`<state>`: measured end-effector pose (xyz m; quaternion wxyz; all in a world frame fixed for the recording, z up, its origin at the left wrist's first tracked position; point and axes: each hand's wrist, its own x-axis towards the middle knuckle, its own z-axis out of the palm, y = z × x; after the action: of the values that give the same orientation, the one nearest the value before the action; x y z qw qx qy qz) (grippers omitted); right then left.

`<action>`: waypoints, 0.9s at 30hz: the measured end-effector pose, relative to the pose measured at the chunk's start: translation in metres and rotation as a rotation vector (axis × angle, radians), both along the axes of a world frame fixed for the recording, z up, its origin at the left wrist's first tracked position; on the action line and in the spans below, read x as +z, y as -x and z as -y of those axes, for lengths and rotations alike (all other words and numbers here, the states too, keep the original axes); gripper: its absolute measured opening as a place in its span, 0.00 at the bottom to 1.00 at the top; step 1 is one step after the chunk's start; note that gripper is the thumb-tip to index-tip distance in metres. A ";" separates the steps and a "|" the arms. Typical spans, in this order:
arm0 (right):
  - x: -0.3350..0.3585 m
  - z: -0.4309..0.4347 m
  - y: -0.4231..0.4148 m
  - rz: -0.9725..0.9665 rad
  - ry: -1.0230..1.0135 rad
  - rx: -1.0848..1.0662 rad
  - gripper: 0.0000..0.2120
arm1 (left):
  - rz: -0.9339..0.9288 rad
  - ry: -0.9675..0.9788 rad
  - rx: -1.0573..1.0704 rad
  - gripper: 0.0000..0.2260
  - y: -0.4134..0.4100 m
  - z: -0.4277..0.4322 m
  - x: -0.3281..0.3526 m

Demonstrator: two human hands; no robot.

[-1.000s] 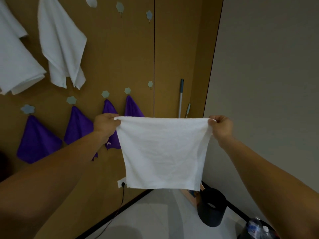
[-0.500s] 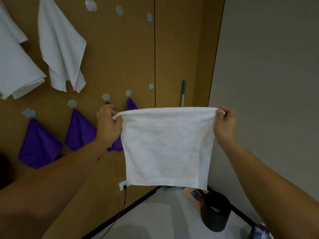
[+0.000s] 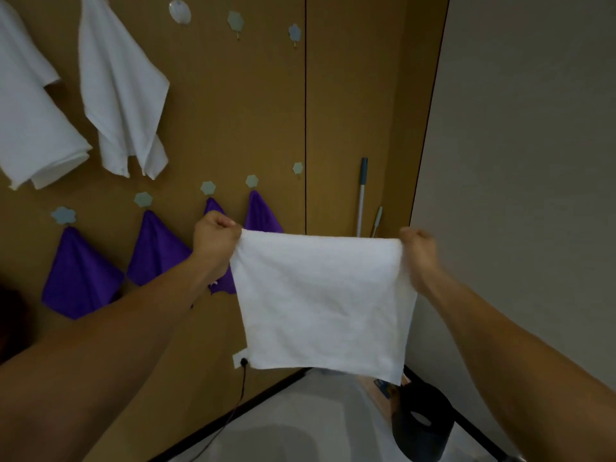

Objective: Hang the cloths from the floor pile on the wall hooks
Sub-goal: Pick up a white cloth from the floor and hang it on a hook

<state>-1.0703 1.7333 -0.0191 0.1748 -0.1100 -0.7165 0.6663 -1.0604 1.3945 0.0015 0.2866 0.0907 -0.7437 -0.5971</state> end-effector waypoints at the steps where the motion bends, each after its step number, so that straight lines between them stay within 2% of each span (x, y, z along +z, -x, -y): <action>1: 0.002 -0.001 0.001 -0.023 -0.094 0.092 0.10 | -0.008 -0.016 -0.002 0.11 0.000 -0.004 0.004; 4: 0.013 -0.003 0.006 -0.045 -0.405 0.431 0.23 | -0.025 -0.094 -0.037 0.11 0.003 -0.006 0.016; 6: 0.022 0.001 0.013 -0.028 -0.487 0.539 0.23 | 0.027 -0.077 -0.115 0.06 0.005 -0.004 0.026; 8: 0.030 0.011 0.026 -0.050 -0.463 0.540 0.19 | 0.133 0.054 -0.249 0.14 0.009 0.000 0.033; 10: 0.036 0.025 0.042 -0.083 -0.340 0.511 0.16 | 0.210 0.222 -0.431 0.23 0.015 0.008 0.040; 11: 0.038 0.035 0.052 -0.090 -0.264 0.509 0.14 | 0.230 0.287 -0.526 0.24 0.021 0.012 0.043; 14: 0.043 0.067 0.081 -0.083 -0.154 0.491 0.11 | 0.334 0.439 -0.680 0.21 0.039 0.028 0.055; 16: 0.051 0.090 0.097 -0.088 -0.131 0.456 0.16 | 0.415 0.531 -0.690 0.13 0.055 0.039 0.063; 17: 0.057 0.100 0.104 -0.105 -0.119 0.433 0.19 | 0.419 0.520 -0.665 0.09 0.064 0.044 0.068; 18: 0.064 0.111 0.111 -0.141 -0.109 0.420 0.17 | 0.393 0.462 -0.633 0.06 0.073 0.051 0.073; 20: 0.079 0.132 0.124 -0.200 -0.110 0.413 0.08 | 0.298 0.271 -0.557 0.05 0.093 0.063 0.083; 22: 0.095 0.156 0.136 -0.213 -0.108 0.430 0.08 | 0.239 0.112 -0.464 0.05 0.111 0.070 0.092; 24: 0.109 0.180 0.147 -0.246 -0.052 0.469 0.08 | 0.203 0.045 -0.381 0.04 0.128 0.075 0.098; 26: 0.122 0.198 0.159 -0.280 -0.022 0.535 0.02 | 0.136 0.037 -0.350 0.05 0.146 0.083 0.106; 27: 0.127 0.204 0.168 -0.300 -0.062 0.577 0.10 | 0.097 0.060 -0.339 0.06 0.155 0.088 0.111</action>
<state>-1.2380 1.5291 0.1082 0.0858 0.2023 -0.7043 0.6750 -1.2153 1.3061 0.1128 0.1482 -0.0158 -0.7786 -0.6095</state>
